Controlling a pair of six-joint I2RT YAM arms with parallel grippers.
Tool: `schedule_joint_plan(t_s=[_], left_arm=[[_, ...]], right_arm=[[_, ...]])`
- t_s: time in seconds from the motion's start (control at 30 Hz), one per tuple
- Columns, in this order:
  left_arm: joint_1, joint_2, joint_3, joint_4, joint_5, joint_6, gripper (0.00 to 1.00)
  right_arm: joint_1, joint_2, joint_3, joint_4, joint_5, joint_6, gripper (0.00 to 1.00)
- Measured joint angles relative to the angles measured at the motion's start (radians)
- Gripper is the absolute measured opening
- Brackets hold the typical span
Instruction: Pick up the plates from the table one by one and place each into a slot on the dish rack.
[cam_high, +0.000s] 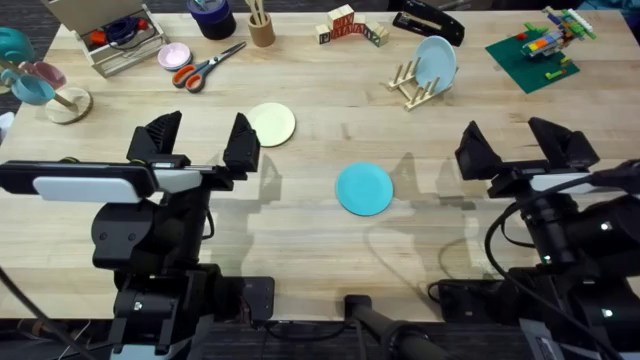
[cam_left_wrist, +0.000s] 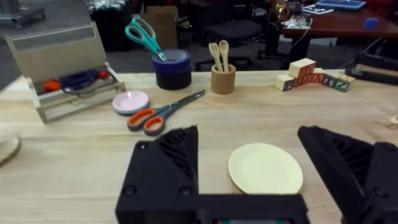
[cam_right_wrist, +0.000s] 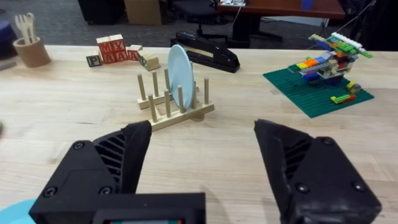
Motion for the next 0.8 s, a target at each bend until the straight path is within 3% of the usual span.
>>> schedule_joint_plan(t_s=[0.33, 0.57, 0.8], left_arm=[[0.0, 0.0, 0.0, 0.004, 0.0, 0.0, 0.994], [0.0, 0.0, 0.004, 0.1, 0.0, -0.001, 0.993], [0.0, 0.001, 0.128, -0.01, -0.004, -0.001, 0.993]], right_arm=[[0.0, 0.0, 0.0, 0.002, 0.0, 0.008, 0.996], [0.0, 0.001, 0.001, 0.056, -0.003, 0.019, 0.995], [0.0, 0.032, 0.132, 0.003, -0.016, 0.019, 0.995]])
